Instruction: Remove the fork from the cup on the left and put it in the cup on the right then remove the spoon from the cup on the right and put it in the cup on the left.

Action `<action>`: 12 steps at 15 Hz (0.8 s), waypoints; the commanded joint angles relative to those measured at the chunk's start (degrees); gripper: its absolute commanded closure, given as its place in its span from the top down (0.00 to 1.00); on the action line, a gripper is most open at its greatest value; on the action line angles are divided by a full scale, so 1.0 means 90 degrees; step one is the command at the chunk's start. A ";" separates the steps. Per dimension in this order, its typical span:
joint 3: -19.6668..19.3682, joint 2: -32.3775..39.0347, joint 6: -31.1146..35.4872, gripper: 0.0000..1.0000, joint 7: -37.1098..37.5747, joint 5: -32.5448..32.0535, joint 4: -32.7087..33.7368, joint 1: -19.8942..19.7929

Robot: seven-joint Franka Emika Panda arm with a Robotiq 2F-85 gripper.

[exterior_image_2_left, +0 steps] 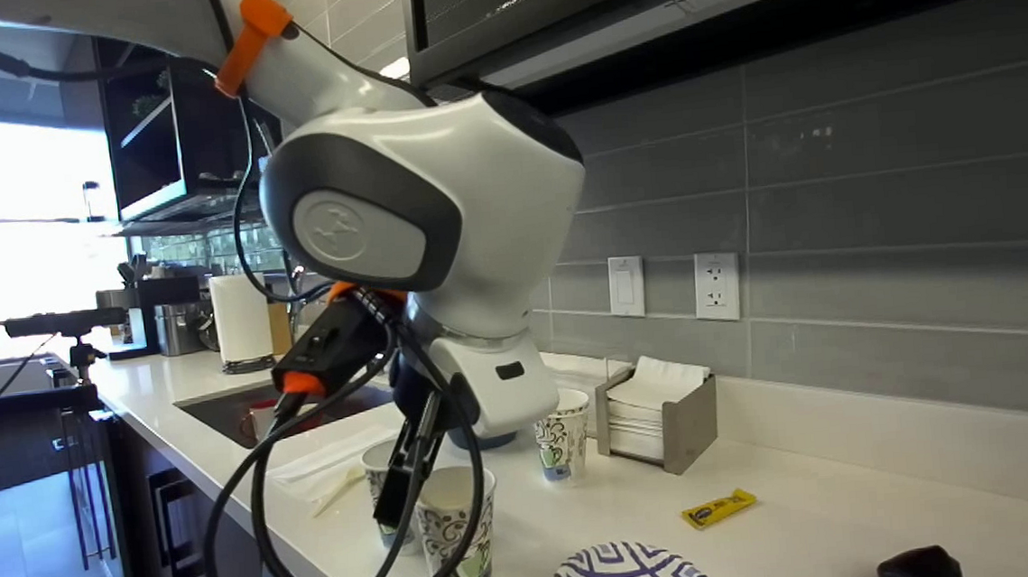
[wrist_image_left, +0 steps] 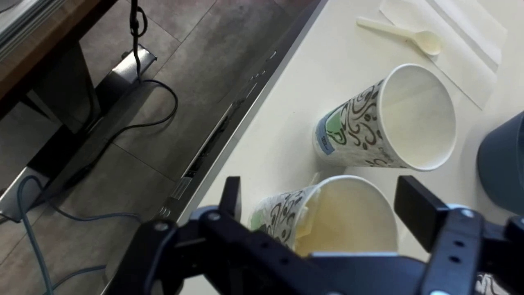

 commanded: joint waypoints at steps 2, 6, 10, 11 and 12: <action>-0.0030 0.0100 0.0093 0.63 0.0240 0.0279 -0.0018 -0.0140; -0.0042 0.0065 0.0088 0.33 0.0391 0.0263 -0.0033 -0.0230; -0.0040 0.0062 0.0097 0.32 0.0485 0.0266 -0.0027 -0.0281; -0.0040 0.0061 0.0107 0.39 0.0500 0.0268 -0.0029 -0.0286; -0.0040 0.0056 0.0114 0.43 0.0516 0.0264 -0.0028 -0.0294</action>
